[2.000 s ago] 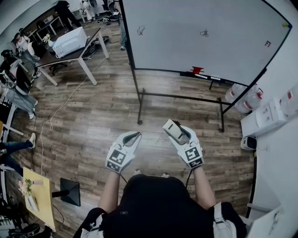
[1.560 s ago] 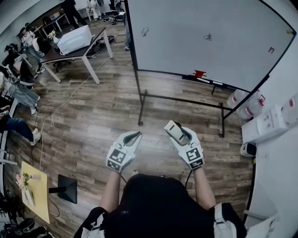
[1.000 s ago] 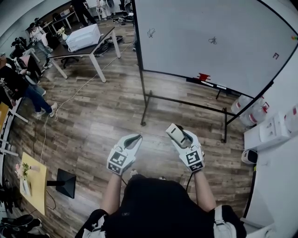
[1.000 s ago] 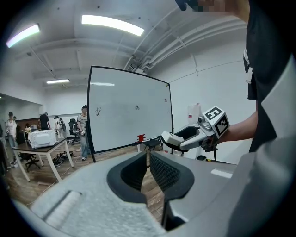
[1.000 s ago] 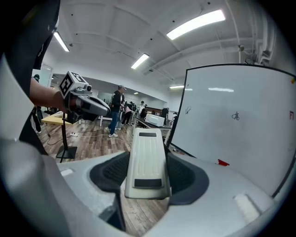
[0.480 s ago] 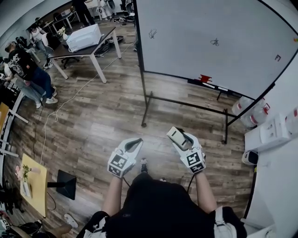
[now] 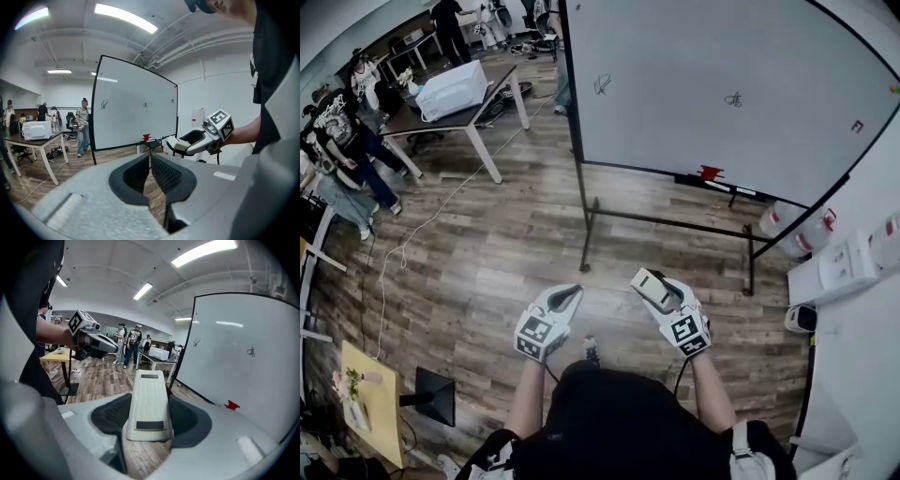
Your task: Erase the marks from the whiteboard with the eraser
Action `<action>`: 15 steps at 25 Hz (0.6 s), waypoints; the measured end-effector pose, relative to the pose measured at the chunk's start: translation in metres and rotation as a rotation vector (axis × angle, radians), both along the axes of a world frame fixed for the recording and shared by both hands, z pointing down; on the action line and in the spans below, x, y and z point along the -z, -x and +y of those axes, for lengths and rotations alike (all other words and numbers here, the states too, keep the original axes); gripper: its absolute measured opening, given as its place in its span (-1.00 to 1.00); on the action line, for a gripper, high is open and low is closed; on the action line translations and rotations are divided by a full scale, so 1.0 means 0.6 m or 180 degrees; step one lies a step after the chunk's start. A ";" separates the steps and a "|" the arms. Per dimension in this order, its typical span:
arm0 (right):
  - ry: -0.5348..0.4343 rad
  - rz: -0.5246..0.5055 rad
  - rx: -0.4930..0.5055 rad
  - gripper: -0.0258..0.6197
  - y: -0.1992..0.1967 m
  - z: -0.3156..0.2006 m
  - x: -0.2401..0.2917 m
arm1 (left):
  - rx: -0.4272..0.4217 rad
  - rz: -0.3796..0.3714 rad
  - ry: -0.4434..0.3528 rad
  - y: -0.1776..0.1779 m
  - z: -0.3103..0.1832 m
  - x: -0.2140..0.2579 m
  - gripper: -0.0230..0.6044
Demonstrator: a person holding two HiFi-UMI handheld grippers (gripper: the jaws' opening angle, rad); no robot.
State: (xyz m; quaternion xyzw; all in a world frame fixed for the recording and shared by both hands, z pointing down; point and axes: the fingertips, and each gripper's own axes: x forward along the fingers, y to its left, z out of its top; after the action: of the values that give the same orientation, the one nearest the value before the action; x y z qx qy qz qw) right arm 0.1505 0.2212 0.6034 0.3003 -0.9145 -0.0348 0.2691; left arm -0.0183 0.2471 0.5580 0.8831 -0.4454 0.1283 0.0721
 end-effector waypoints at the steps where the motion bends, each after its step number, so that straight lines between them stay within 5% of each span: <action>1: -0.0015 0.0009 -0.0001 -0.12 0.013 -0.012 0.002 | -0.0010 0.0006 0.0006 0.012 -0.012 -0.001 -0.85; 15: -0.0054 0.0151 -0.0087 -0.12 0.160 -0.141 -0.017 | -0.0191 -0.0001 0.0111 0.150 -0.159 -0.033 -0.85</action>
State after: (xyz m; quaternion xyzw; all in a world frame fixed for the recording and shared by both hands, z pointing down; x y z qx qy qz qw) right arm 0.0547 0.1366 0.6134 0.3141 -0.9033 -0.0459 0.2886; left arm -0.1083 0.1518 0.5776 0.8947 -0.4165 0.1383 0.0836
